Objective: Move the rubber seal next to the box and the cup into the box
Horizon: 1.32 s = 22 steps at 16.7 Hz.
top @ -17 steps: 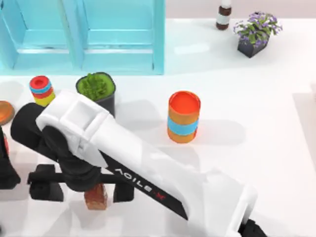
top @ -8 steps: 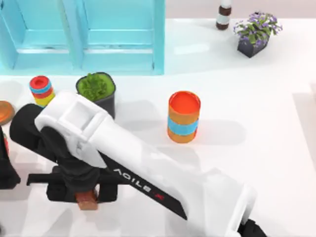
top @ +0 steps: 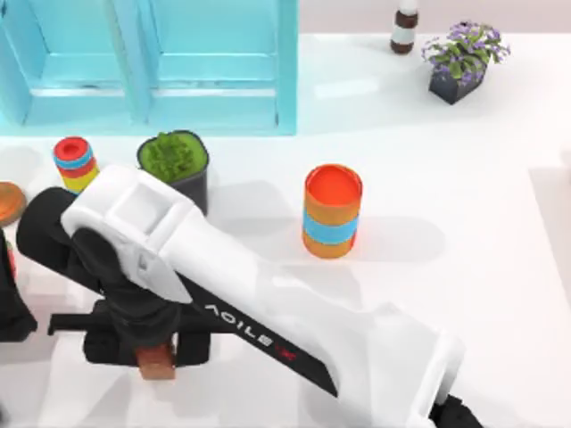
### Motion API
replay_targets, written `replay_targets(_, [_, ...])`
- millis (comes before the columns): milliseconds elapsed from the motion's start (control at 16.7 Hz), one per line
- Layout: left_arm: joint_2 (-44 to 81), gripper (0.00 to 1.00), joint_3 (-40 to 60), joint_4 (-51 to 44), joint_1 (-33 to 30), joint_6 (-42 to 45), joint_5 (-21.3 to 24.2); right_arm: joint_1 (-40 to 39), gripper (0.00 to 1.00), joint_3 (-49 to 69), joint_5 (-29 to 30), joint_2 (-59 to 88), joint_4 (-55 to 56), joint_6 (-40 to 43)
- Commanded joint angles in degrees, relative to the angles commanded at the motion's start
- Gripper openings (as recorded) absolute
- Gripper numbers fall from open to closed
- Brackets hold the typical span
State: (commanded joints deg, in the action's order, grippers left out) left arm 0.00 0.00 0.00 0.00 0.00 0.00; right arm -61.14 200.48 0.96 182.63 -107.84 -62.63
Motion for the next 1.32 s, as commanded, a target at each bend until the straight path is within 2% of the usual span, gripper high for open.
replay_targets(360, [0.00, 1.00, 0.00, 0.00, 0.00, 0.00, 0.00, -0.61, 0.00, -0.71, -0.49, -0.71, 3.31, -0.03])
replay_targets(600, [0.00, 1.00, 0.00, 0.00, 0.00, 0.00, 0.00, -0.17, 0.00, -7.81, -0.56, -5.59, 5.96, 0.57])
replay_targets(900, [0.00, 1.00, 0.00, 0.00, 0.00, 0.00, 0.00, 1.05, 0.00, -25.07, -0.75, -17.10, 12.12, 1.74])
replay_targets(1320, [0.00, 1.00, 0.00, 0.00, 0.00, 0.00, 0.00, 3.20, 0.00, -57.25, -1.16, -38.06, 23.21, 3.91])
